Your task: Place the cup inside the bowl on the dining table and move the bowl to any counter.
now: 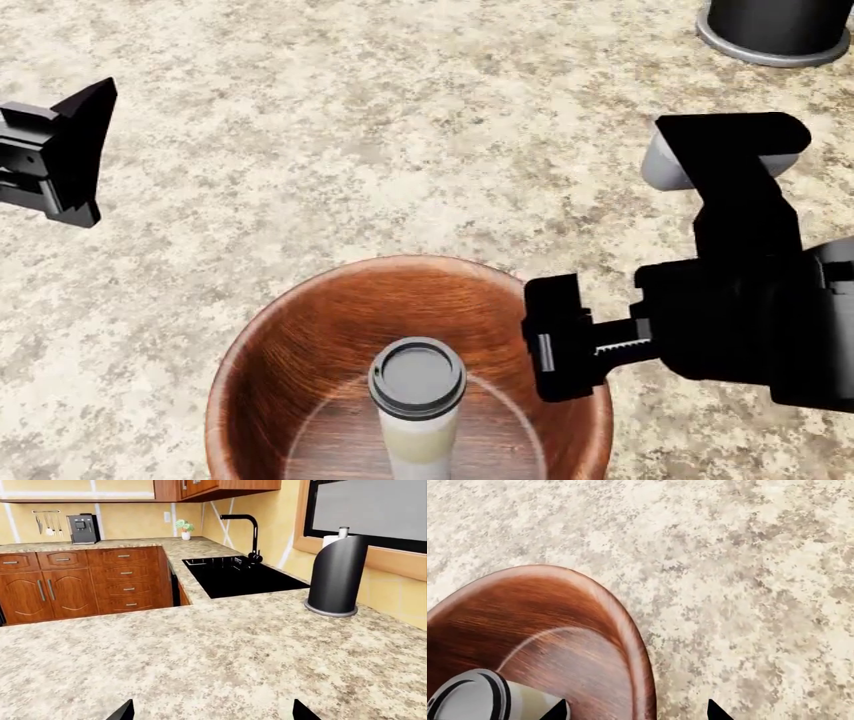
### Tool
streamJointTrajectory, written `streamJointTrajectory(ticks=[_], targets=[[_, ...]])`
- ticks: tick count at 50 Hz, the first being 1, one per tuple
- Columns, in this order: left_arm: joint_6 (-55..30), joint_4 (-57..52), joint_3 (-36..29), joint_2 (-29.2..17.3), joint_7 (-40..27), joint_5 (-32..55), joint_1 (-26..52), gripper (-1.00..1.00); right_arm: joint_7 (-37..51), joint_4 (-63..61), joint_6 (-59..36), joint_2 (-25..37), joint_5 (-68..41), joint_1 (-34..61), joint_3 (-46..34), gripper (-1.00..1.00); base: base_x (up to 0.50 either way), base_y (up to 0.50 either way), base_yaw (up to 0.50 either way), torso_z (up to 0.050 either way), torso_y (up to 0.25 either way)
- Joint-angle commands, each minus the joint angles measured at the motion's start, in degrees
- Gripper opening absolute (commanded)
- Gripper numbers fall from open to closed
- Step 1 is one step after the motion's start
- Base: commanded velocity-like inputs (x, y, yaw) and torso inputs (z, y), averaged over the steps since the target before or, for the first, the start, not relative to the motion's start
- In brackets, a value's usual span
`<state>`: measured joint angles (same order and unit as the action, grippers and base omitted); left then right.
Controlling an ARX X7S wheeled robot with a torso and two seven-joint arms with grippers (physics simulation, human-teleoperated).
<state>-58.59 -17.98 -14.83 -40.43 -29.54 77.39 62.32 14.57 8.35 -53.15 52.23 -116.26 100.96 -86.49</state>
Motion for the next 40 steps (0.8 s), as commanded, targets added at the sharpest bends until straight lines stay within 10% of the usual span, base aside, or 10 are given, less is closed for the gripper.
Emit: streamJointTrajectory(ticks=[1, 40], targets=[[0.13, 0.13, -0.28, -0.15, 0.32, -0.16, 0.04, 1.0, -0.33, 1.86, 0.12, -1.16, -0.65, -2.27, -0.93, 1.0, 0.0, 0.0, 0.0, 0.0, 0.0], [0.68, -0.59, -0.86, -0.97, 0.05, -0.44, -1.15, 1.0, -4.35, 0.64, 3.43, -3.0, 7.44, -5.92, -1.62, 1.0, 0.0, 0.0, 0.0, 0.0, 0.0]])
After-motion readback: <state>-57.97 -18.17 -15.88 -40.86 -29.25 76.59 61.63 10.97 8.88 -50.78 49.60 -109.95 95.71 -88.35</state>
